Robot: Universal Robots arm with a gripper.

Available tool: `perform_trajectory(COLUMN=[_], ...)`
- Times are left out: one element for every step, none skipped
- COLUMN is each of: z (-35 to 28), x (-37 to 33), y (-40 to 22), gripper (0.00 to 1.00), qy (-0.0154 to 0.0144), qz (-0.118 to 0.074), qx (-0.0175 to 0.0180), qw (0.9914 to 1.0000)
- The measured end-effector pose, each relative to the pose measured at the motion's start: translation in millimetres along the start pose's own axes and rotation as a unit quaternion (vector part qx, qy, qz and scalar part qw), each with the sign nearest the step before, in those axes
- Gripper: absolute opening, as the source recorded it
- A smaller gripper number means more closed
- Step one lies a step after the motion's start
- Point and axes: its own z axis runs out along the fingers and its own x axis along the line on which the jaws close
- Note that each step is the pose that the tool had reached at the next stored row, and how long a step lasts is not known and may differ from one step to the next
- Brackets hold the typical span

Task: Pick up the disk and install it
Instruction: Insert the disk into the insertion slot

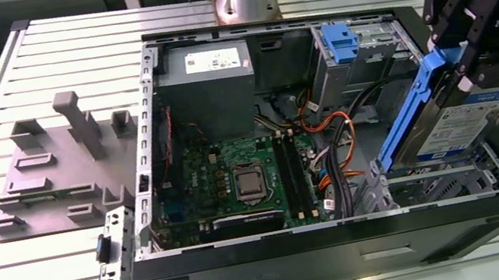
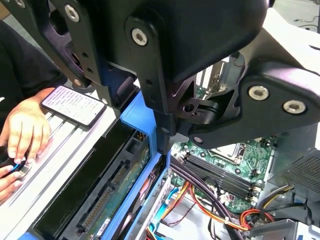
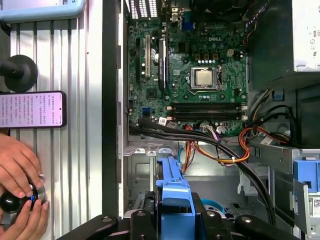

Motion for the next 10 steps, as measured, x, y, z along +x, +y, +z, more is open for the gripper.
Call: perform_trajectory(z=[0.4, 0.8, 1.2, 1.7, 2.2, 2.7, 3.3, 3.9, 4.5, 5.2], x=[0.2, 0.4, 0.5, 0.6, 0.7, 0.8, 0.9, 1.0, 1.1, 1.1], y=[0.0, 0.0, 0.0, -0.1, -0.1, -0.1, -0.1, -0.2, -0.2, -0.2], gripper=[0.36, 0.36, 0.36, 0.36, 0.36, 0.36, 0.36, 0.36, 0.36, 0.36], qy=[0.0, 0.0, 0.0, -0.0001, 0.0, 0.0, 0.0, 0.0, 0.0001, 0.0], qz=[0.0, 0.0, 0.0, 0.0, 0.0, 0.0, 0.0, 0.0, 0.0, 0.0], qx=[0.0, 0.0, 0.0, 0.0, 0.0, 0.0, 0.0, 0.0, 0.0, 0.0001], qw=[1.0, 1.0, 1.0, 1.0, 1.0, 1.0, 1.0, 1.0, 1.0, 1.0])
